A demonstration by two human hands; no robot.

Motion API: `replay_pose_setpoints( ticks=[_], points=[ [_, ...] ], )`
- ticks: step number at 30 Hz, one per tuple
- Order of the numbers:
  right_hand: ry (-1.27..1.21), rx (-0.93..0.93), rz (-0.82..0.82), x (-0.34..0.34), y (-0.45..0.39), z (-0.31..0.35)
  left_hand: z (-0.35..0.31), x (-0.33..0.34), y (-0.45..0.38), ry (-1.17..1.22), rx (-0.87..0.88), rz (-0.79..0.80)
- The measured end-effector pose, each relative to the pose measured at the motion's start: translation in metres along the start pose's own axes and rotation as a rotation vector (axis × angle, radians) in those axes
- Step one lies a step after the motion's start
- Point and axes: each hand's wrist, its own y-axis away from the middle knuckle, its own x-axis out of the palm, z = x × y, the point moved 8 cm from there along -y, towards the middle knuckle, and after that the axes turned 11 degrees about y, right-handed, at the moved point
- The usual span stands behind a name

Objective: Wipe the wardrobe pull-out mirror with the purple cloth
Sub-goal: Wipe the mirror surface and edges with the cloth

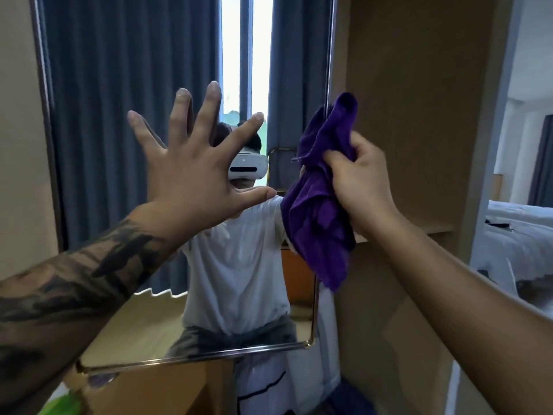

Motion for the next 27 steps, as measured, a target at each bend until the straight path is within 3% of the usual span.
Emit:
replay_pose_setpoints(
  ticks=[5,12,18,24,27],
  points=[
    [0.025,0.024,0.022,0.006,0.043,-0.032,0.001,0.000,0.001,0.001,-0.004,0.004],
    [-0.055,-0.012,-0.038,-0.005,-0.024,0.021,0.001,0.002,0.001,0.007,0.001,0.008],
    [0.028,-0.006,0.010,0.007,0.034,-0.014,0.003,0.002,0.000,0.009,-0.010,0.025],
    [-0.010,-0.066,-0.051,-0.008,-0.009,0.015,0.002,0.002,-0.001,0.016,-0.023,0.043],
    [0.005,-0.072,-0.054,-0.003,0.014,-0.002,0.002,-0.001,-0.001,0.039,-0.035,0.059]
  ],
)
